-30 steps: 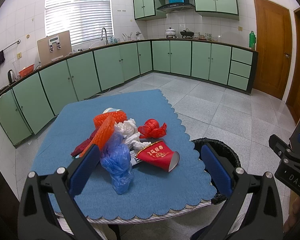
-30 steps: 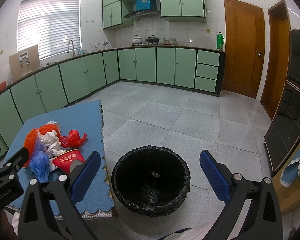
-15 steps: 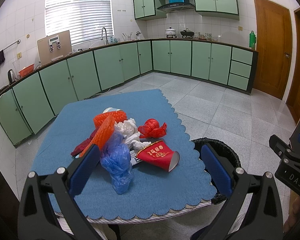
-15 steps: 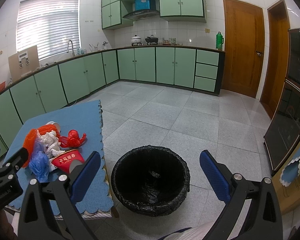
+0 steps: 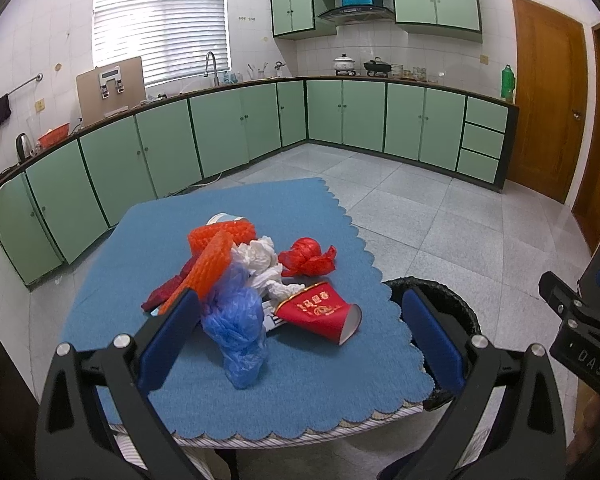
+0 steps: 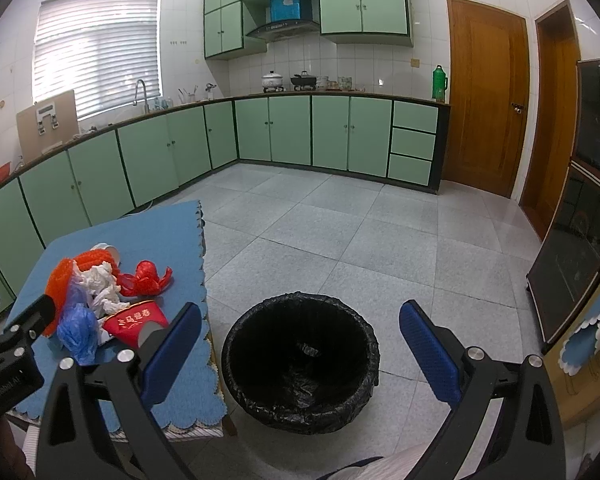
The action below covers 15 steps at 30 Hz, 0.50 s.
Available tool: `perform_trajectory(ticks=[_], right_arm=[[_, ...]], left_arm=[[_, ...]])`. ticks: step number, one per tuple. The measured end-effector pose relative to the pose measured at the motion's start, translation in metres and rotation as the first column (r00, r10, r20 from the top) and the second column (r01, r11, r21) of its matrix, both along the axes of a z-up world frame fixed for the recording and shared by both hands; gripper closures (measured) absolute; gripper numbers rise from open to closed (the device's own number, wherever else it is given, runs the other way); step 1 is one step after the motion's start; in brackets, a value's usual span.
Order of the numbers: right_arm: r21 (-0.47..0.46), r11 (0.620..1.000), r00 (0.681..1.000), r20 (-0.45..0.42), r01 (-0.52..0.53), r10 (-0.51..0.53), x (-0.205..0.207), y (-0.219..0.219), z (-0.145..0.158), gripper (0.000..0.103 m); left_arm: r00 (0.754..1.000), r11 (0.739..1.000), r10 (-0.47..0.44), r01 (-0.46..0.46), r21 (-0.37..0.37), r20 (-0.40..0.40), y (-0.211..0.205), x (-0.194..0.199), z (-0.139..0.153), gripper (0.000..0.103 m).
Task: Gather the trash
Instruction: 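Move both tools toward the trash pile, right tool toward the red cup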
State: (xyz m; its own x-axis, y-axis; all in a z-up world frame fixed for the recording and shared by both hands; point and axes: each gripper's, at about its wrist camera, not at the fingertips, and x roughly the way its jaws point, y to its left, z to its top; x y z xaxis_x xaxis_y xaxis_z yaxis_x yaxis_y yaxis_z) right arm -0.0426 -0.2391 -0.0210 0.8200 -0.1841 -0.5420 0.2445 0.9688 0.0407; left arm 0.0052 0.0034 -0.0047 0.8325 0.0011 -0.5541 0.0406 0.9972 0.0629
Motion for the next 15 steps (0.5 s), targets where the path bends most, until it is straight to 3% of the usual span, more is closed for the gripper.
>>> perform_trajectory(ticks=[5,8,15], right_arm=[[0.002,1.0,1.0,0.001,-0.014,0.014,0.006,0.003,0.0,0.006],[0.004,0.999,0.999,0.002,-0.032,0.032,0.013,0.01,-0.003,0.006],[0.014,0.994,0.994,0.031,-0.108,0.108,0.041,0.042,-0.014,0.006]], left_arm=[[0.998,0.998,0.06,-0.06,0.001,0.024,0.027,0.013,0.007,0.005],[0.99,0.99,0.141,-0.141,0.005,0.025,0.058,0.025,0.006,0.005],[0.97,0.969,0.245,-0.245,0.042,0.001,0.117,0.042,-0.014,0.005]])
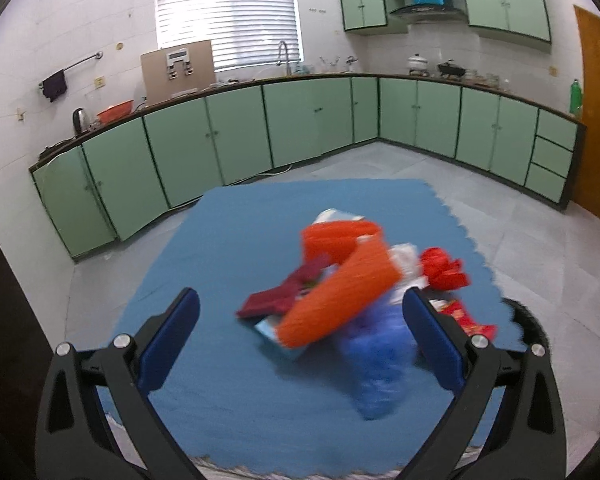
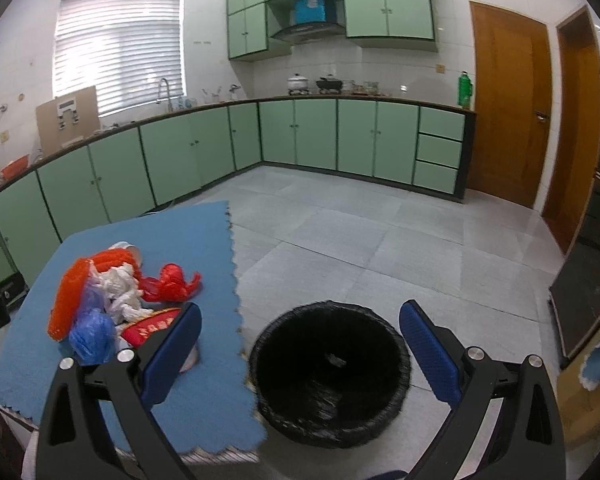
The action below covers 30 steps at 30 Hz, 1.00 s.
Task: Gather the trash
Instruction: 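Move both tools toward the trash pile, right tool toward the red cup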
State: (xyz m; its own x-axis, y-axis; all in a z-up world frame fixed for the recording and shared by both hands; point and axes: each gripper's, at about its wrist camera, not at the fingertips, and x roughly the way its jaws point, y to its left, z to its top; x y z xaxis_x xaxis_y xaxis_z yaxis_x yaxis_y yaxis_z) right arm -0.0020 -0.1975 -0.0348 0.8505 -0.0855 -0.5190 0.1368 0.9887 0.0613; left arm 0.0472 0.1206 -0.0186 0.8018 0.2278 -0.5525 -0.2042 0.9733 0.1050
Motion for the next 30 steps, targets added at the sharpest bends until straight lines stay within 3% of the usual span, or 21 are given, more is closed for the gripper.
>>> perform_trajectory(ticks=[11,17,24,30], right_arm=[[-0.006,0.987,0.987,-0.015,-0.163,0.163,0.044,0.07,-0.04,0.008],[0.007,0.968,0.964,-0.08,-0.253,0.252,0.065,0.102,-0.077,0.006],[0.025,0.952,0.939,-0.16,-0.304,0.304,0.083,0.111,-0.106,0.006],[0.032,0.942,0.925,-0.177,-0.335,0.335,0.094,0.114,-0.115,0.006]], left_arm=[[0.999,1.0,-0.006,0.006,0.002,-0.051,0.037,0.011,-0.043,0.005],[0.998,1.0,-0.021,0.02,-0.007,-0.063,0.041,0.017,-0.066,0.005],[0.997,1.0,-0.023,0.023,0.011,-0.07,0.044,0.021,-0.08,0.005],[0.996,0.999,-0.036,0.037,0.004,-0.086,0.043,0.024,-0.086,0.005]])
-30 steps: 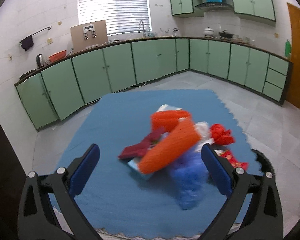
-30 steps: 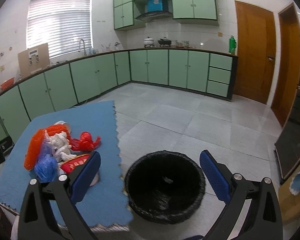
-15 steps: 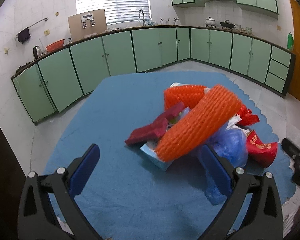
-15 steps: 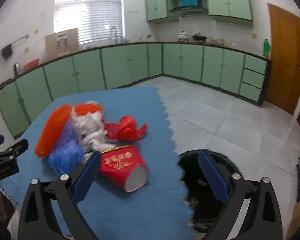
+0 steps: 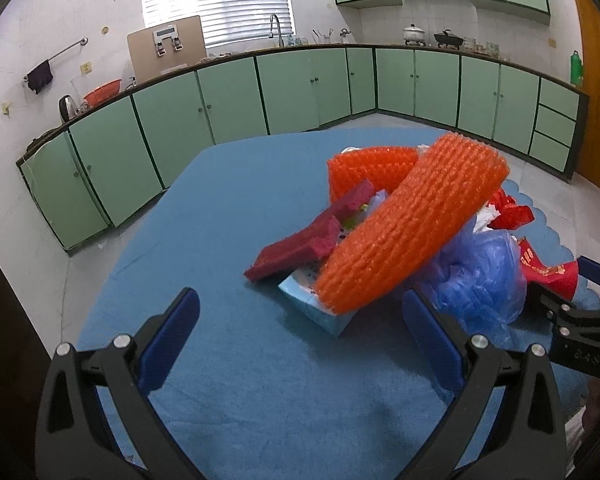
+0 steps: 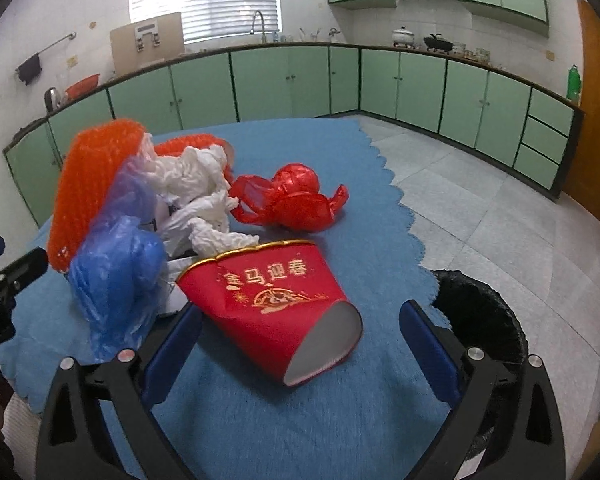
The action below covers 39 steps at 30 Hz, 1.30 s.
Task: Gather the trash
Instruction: 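Move both tools toward the trash pile, right tool toward the red cup, then grasp the red paper cup with the right tool while the left grasps the blue bag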
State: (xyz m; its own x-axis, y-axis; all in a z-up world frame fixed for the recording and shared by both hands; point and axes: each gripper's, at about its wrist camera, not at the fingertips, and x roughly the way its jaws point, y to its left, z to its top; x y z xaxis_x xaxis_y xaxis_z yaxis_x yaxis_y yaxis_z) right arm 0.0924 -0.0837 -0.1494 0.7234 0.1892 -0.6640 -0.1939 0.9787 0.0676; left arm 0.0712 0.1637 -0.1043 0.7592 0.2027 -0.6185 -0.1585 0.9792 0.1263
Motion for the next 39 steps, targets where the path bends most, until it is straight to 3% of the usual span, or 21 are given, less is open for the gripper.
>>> perform_trajectory(ticks=[3,8,13,18,20,21,25,29,39], right_arm=[[0.008,0.999,0.999,-0.019,-0.034,0.034,0.007,0.003,-0.004,0.009],[0.021,0.998,0.997,-0.045,-0.066,0.067,0.008,0.004,-0.008,0.032],[0.028,0.997,0.996,-0.049,-0.076,0.078,0.004,0.002,-0.008,0.043],[0.036,0.996,0.996,-0.043,-0.076,0.077,0.0,-0.002,-0.007,0.043],[0.017,0.998,0.998,-0.021,-0.064,0.064,-0.003,0.0,-0.004,0.025],[-0.008,0.999,0.999,0.002,-0.051,0.051,-0.004,0.003,-0.002,0.021],[-0.039,0.998,0.999,-0.004,-0.052,0.052,0.002,0.011,-0.005,0.019],[0.001,0.998,0.997,-0.049,-0.056,0.056,0.01,0.008,-0.011,0.033],[0.072,0.996,0.998,-0.048,-0.048,0.052,-0.003,-0.011,-0.005,0.049]], left_arm=[[1.0,1.0,-0.005,0.005,-0.003,-0.011,-0.002,-0.001,-0.001,0.005],[1.0,1.0,-0.015,0.015,-0.005,-0.021,-0.009,-0.004,-0.004,0.005],[0.999,1.0,-0.022,0.022,-0.01,-0.026,-0.014,-0.006,-0.005,0.005],[0.999,1.0,-0.026,0.025,-0.009,-0.028,-0.017,-0.007,-0.004,0.005],[0.999,1.0,-0.024,0.023,-0.008,-0.028,-0.018,-0.007,-0.004,0.005],[0.999,1.0,-0.023,0.023,-0.009,-0.028,-0.018,-0.007,-0.004,0.005],[0.999,1.0,-0.021,0.02,-0.01,-0.031,-0.019,-0.007,-0.004,0.005],[0.999,1.0,-0.018,0.018,-0.011,-0.033,-0.016,-0.006,-0.003,0.005],[0.999,0.999,-0.042,0.041,-0.029,-0.034,-0.022,-0.007,0.0,0.005]])
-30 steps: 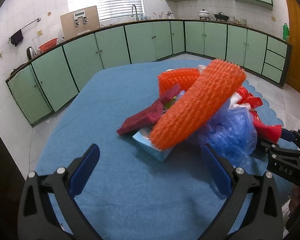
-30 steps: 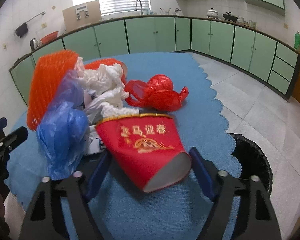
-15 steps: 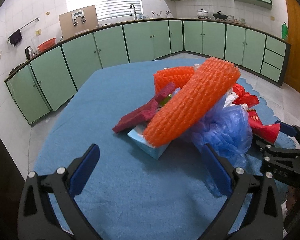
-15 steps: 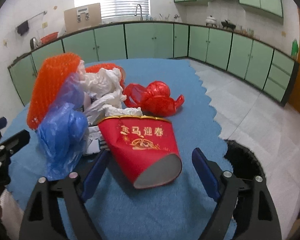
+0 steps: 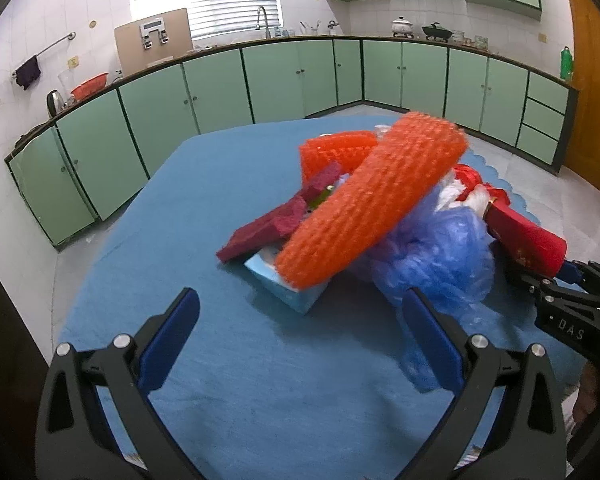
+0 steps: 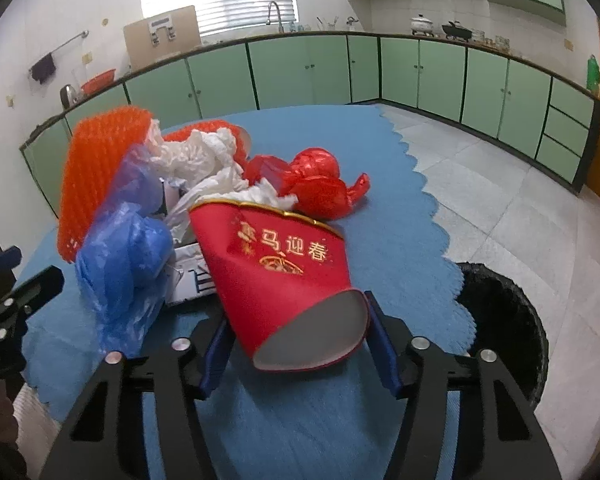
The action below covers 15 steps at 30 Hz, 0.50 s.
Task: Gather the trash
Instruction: 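Grasp the red paper cup with the right tool while the left grasps the blue bag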
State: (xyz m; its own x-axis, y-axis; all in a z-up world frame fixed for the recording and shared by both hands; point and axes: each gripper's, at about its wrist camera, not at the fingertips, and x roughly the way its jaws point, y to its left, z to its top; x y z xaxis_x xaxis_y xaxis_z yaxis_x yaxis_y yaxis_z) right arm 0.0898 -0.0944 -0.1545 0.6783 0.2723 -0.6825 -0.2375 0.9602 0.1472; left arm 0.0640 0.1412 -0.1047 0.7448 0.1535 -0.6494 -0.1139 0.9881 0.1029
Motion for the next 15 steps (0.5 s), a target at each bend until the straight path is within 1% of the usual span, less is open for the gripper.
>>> perform_trajectory(ticks=[3,7,11,15], right_arm=[[0.013,1.0,1.0,0.0,0.006,-0.006,-0.005,-0.006,0.002,0.049],[0.015,1.0,1.0,0.019,0.009,-0.009,-0.013,-0.012,0.007,0.049],[0.027,0.999,0.999,0.037,0.035,-0.036,-0.018,-0.021,0.016,0.049],[0.009,0.998,0.997,0.056,0.059,-0.06,-0.021,-0.032,0.023,0.049]], left_arm=[[1.0,1.0,-0.017,0.017,0.0,0.003,-0.006,-0.001,0.0,0.005],[1.0,0.999,-0.03,0.03,-0.01,0.003,-0.013,-0.003,0.0,0.005],[0.998,0.998,-0.058,0.058,-0.034,0.002,-0.023,-0.005,0.001,0.005],[0.995,0.994,-0.102,0.103,-0.047,0.005,-0.037,-0.006,0.0,0.005]])
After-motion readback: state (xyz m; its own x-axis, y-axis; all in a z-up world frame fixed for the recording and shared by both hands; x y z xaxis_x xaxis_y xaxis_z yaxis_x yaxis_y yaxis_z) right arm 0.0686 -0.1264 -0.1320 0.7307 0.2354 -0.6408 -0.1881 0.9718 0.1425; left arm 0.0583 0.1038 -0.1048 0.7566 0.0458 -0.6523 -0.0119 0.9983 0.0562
